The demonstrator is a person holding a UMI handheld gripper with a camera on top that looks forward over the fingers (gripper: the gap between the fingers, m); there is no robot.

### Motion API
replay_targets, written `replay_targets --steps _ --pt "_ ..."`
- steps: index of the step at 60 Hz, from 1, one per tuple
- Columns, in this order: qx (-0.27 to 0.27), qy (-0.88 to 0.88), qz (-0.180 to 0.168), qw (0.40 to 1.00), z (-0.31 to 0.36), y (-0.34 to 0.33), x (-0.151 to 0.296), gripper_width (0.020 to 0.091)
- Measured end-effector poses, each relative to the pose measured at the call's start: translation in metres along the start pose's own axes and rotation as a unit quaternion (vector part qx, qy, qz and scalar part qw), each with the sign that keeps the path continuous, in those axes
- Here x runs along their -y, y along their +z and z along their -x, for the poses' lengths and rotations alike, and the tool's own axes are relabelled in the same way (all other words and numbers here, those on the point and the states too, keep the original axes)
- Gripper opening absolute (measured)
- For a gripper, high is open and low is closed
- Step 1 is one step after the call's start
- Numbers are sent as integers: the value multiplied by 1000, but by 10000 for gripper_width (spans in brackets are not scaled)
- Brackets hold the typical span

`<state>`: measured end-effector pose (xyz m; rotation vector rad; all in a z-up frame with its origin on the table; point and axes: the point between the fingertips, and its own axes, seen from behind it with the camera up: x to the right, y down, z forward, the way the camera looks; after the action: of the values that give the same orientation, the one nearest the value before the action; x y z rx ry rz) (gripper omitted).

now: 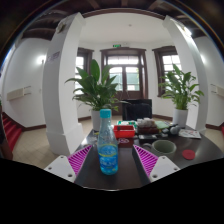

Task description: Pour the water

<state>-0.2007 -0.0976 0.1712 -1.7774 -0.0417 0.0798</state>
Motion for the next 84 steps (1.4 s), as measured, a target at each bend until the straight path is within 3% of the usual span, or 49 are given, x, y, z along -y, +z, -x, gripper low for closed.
replay_targets --steps 7,20,25,28,31,38,50,56,69,84 --pt "19 22 -23 999 45 83 -25 789" --pt "10 8 9 1000 50 142 -48 786" --pt "2 -6 1 1000 48 151 -49 734" --pt "-12 -22 -7 1000 41 153 -47 539" --pt "1 -30 -13 999 47 152 -47 528" --pt "-6 -5 -28 1000 43 152 -45 415" --pt "-7 9 -34 999 38 154 -48 405" --pt "5 115 -31 993 40 153 -33 406" --pt "71 490 -97 864 16 139 6 407" --pt "99 720 -158 668 -26 131 42 403"
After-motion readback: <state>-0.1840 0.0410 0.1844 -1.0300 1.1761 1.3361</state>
